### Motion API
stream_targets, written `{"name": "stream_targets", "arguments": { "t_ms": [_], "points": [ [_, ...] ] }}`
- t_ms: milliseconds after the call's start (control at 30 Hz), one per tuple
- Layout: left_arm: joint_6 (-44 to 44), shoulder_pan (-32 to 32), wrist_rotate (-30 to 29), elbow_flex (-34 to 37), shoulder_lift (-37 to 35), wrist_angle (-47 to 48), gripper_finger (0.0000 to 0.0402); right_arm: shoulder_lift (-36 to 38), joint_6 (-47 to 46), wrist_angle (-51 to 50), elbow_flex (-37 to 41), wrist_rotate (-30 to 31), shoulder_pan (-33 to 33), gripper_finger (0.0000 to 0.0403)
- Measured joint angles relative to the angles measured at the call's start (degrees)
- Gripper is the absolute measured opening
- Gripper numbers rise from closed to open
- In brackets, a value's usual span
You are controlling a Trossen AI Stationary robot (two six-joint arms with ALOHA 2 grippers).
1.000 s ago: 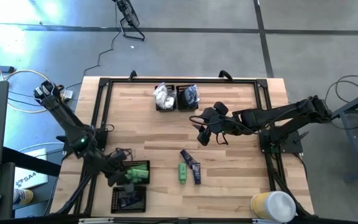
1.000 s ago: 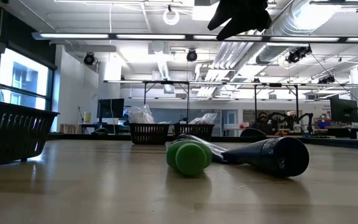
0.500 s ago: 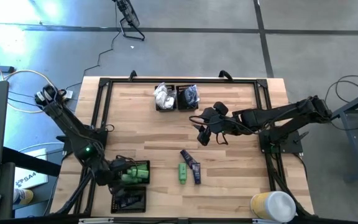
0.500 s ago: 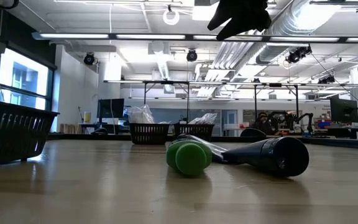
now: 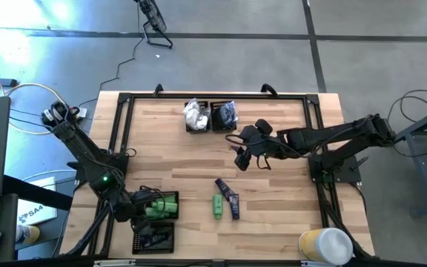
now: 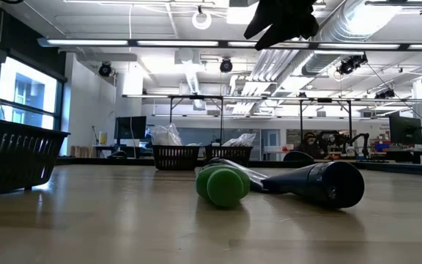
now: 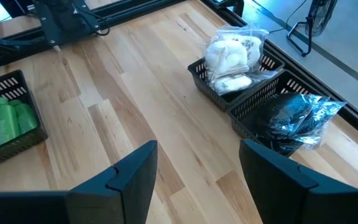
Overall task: Pick & Place Travel size toiletries
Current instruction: Put the dark blue shave cream into the bottom left basket
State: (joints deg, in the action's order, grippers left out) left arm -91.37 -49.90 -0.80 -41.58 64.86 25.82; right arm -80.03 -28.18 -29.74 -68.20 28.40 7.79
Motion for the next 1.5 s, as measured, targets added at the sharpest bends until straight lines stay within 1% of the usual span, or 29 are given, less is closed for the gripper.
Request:
{"name": "stream_targets", "arguments": {
  "t_ms": [133, 367, 500, 700, 1333, 1500],
  "points": [
    [1.5, 0.0, 0.0, 0.0, 0.0, -0.2, 0.0038, 0.0, 0.0, 0.0, 0.0, 0.0, 0.0, 0.0220],
    [1.8, 0.0, 0.0, 0.0, 0.0, -0.4, 0.0126, 0.0, 0.0, 0.0, 0.0, 0.0, 0.0, 0.0220],
    [2.4, 0.0, 0.0, 0.0, 0.0, -2.1, 0.0154, 0.0, 0.0, 0.0, 0.0, 0.0, 0.0, 0.0220],
    [4.9, 0.0, -0.1, 0.0, 0.0, -5.5, 0.0158, 0.0, 0.0, 0.0, 0.0, 0.0, 0.0, 0.0220],
    [5.0, 0.0, -0.4, 0.1, 0.0, -4.8, 0.0158, 0.0, 0.0, 0.8, 0.0, 0.0, 0.0, 0.0220],
    [3.7, 0.0, -0.1, 0.1, 0.0, -5.5, 0.0158, 0.0, 0.0, 1.8, 0.0, 0.0, 0.0, 0.0220]
  ]
}}
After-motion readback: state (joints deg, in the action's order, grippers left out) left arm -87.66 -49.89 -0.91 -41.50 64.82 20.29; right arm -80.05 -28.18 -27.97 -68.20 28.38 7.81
